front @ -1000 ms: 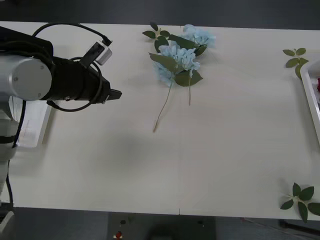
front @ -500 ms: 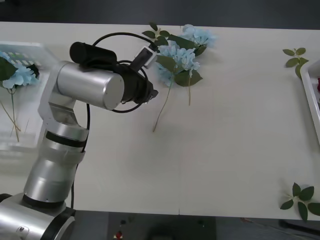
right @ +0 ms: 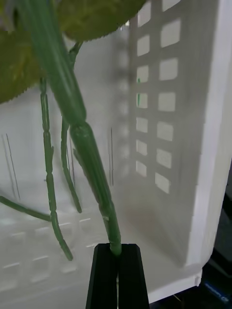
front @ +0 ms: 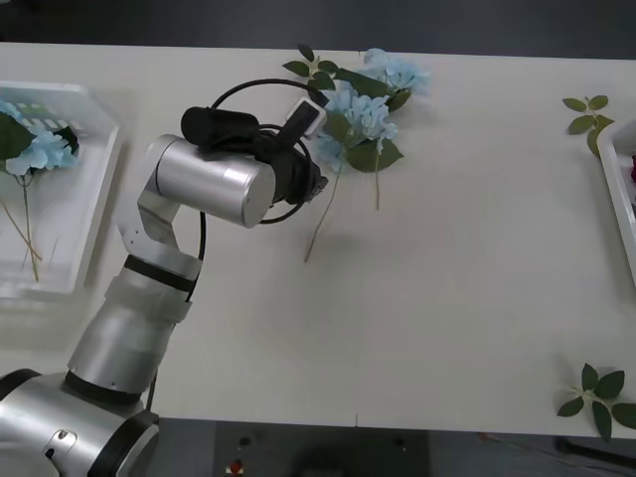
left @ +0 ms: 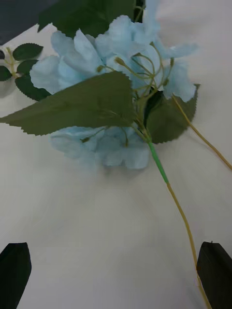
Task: Put the red flowers into the right box and the blue flowers into the left box
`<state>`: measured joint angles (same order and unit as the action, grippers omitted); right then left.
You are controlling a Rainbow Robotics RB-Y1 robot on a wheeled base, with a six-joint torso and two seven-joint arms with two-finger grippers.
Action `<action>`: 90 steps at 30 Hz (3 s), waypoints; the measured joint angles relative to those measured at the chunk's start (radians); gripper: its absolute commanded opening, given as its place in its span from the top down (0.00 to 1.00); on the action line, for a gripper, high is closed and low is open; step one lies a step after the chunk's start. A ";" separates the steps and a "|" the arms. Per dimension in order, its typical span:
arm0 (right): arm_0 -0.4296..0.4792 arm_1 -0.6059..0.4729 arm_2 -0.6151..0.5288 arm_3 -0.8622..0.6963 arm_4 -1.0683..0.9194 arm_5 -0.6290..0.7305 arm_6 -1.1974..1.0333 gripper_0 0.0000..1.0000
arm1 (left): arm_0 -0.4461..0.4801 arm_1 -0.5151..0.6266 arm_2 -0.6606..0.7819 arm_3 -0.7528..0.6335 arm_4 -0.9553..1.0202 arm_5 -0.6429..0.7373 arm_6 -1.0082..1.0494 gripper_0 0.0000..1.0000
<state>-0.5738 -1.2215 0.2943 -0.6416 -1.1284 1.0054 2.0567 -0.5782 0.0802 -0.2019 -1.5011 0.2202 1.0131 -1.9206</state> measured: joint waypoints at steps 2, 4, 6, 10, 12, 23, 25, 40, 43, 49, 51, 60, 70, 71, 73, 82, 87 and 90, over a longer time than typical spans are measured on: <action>0.000 0.002 0.013 -0.001 0.016 -0.009 0.000 1.00 | -0.034 -0.001 -0.001 0.073 -0.001 -0.034 0.001 0.00; 0.000 0.010 -0.001 0.000 0.030 -0.018 0.000 1.00 | -0.074 -0.007 -0.001 0.145 -0.007 -0.056 0.001 0.00; 0.000 0.025 -0.034 0.003 0.041 -0.030 0.000 1.00 | -0.113 -0.021 -0.001 0.208 -0.022 -0.085 0.001 0.00; 0.000 0.048 -0.064 0.005 0.054 -0.042 0.000 1.00 | -0.171 -0.054 -0.001 0.310 -0.027 -0.164 0.001 0.00; 0.000 0.049 -0.056 0.005 0.054 -0.042 0.000 0.77 | -0.193 -0.071 -0.001 0.358 -0.028 -0.201 0.001 0.00; -0.001 0.049 -0.061 0.009 0.054 -0.042 0.000 0.00 | -0.223 -0.096 -0.046 0.460 -0.029 -0.260 0.001 0.00; -0.001 0.049 -0.079 0.010 0.048 -0.042 0.000 0.00 | -0.223 -0.096 -0.067 0.477 -0.029 -0.271 0.002 0.00; -0.001 0.049 -0.101 -0.001 -0.243 -0.018 0.000 0.00 | -0.223 -0.096 -0.121 0.569 -0.046 -0.392 0.084 0.00; -0.001 0.050 -0.101 -0.054 -0.244 -0.005 0.000 0.00 | -0.223 -0.096 -0.121 0.574 -0.051 -0.392 0.097 0.00; -0.002 0.102 -0.101 -0.192 -0.212 -0.005 0.000 0.00 | -0.223 -0.096 -0.121 0.577 -0.074 -0.392 0.097 0.00; -0.015 0.139 -0.101 -0.219 -0.178 0.003 0.000 0.00 | -0.223 -0.096 -0.121 0.577 -0.081 -0.392 0.097 0.17; -0.138 0.356 -0.101 -0.234 -0.043 0.015 -0.003 0.00 | -0.223 -0.096 -0.132 0.579 -0.153 -0.413 0.098 0.99; -0.184 0.395 -0.072 -0.235 -0.064 0.015 -0.035 0.00 | -0.222 -0.096 -0.155 0.579 -0.174 -0.413 0.122 1.00; -0.185 0.395 -0.059 -0.235 -0.072 0.014 -0.035 0.00 | -0.222 -0.096 -0.155 0.579 -0.174 -0.413 0.122 1.00; -0.189 0.395 -0.023 -0.235 -0.094 0.001 -0.035 0.00 | -0.222 -0.096 -0.155 0.579 -0.174 -0.413 0.122 1.00; -0.192 0.395 0.037 -0.235 -0.139 -0.015 -0.036 0.00 | -0.212 -0.096 -0.155 0.579 -0.191 -0.413 0.122 1.00; -0.192 0.395 0.037 -0.235 -0.139 -0.015 -0.036 0.00 | -0.211 -0.088 -0.155 0.579 -0.191 -0.413 0.123 1.00; -0.192 0.395 0.041 -0.235 -0.139 -0.015 -0.036 0.00 | -0.211 -0.077 -0.155 0.579 -0.191 -0.413 0.123 0.87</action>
<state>-0.7660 -0.8268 0.3353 -0.8766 -1.2673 0.9903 2.0205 -0.7896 0.0028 -0.3565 -0.9219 0.0295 0.6002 -1.7975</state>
